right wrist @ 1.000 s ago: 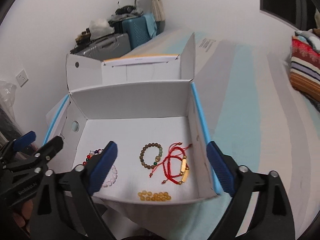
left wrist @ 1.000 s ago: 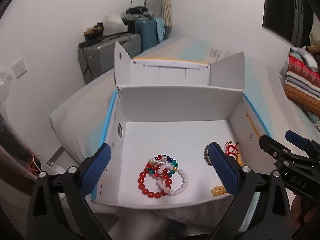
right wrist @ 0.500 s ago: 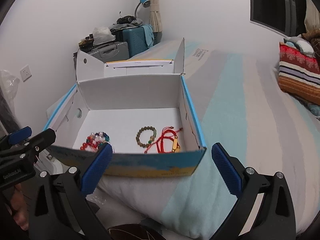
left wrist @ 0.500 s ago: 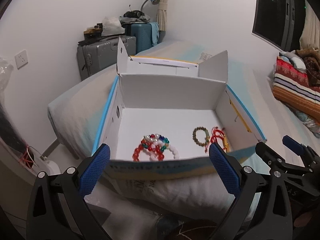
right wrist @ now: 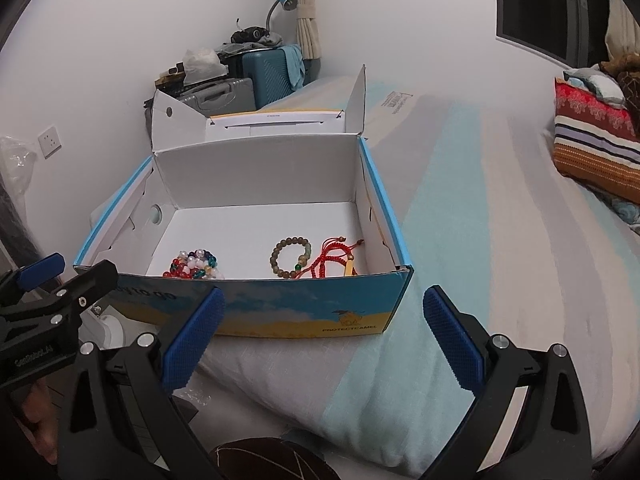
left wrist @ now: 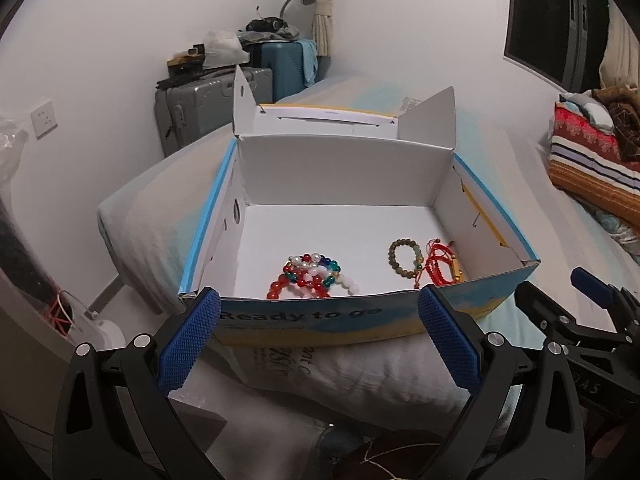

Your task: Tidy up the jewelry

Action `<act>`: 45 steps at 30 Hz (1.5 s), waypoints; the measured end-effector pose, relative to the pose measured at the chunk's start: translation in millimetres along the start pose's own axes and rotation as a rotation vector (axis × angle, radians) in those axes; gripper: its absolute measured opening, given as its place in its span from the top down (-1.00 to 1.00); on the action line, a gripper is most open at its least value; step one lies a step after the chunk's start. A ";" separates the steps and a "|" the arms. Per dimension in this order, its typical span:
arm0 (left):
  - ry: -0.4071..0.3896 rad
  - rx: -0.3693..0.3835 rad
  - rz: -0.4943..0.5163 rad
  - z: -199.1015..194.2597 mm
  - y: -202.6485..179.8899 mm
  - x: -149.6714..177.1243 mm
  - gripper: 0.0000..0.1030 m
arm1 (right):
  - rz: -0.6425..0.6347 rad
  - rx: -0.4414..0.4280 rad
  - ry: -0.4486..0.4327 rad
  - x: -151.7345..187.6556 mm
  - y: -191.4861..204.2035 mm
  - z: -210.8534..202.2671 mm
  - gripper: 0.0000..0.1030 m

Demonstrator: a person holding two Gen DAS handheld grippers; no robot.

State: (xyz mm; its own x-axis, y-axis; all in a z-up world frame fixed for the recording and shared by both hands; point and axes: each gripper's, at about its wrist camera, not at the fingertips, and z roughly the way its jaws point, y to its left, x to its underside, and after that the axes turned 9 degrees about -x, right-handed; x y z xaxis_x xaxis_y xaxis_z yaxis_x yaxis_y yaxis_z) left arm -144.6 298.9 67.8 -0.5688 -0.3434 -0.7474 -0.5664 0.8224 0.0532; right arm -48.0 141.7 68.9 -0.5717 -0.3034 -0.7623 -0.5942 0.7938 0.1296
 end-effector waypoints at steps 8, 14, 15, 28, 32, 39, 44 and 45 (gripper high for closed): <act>0.003 0.002 0.004 2.7 -0.5 0.5 -0.89 | 0.000 0.007 0.005 -0.1 -1.2 1.0 -0.85; -0.002 -0.012 0.008 2.6 -1.7 -0.4 -0.89 | 0.001 0.011 0.011 0.5 -2.5 2.6 -0.85; -0.006 -0.002 0.005 2.0 -1.3 -0.5 -0.89 | 0.000 0.011 0.013 0.5 -2.1 2.9 -0.85; 0.001 0.011 0.008 3.0 -3.3 -1.5 -0.89 | -0.002 0.014 0.014 0.1 -1.0 3.9 -0.85; 0.006 0.012 0.010 3.6 -4.6 -0.9 -0.89 | -0.002 0.017 0.015 -0.2 0.4 4.8 -0.85; 0.002 0.004 0.016 2.7 -6.7 0.8 -0.89 | 0.001 0.018 0.015 -0.9 0.5 4.9 -0.85; -0.007 0.007 0.025 1.2 -7.5 2.0 -0.89 | 0.002 0.019 0.022 -0.7 -0.7 7.0 -0.85; -0.008 0.008 0.026 0.8 -7.4 2.2 -0.89 | 0.003 0.020 0.023 -0.6 -0.7 7.2 -0.85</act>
State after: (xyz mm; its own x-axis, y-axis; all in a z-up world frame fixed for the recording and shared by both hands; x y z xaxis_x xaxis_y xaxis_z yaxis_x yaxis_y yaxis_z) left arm -141.2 292.4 65.3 -0.5782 -0.3182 -0.7513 -0.5468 0.8346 0.0674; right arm -43.2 145.1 64.7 -0.5863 -0.3125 -0.7474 -0.5813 0.8049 0.1194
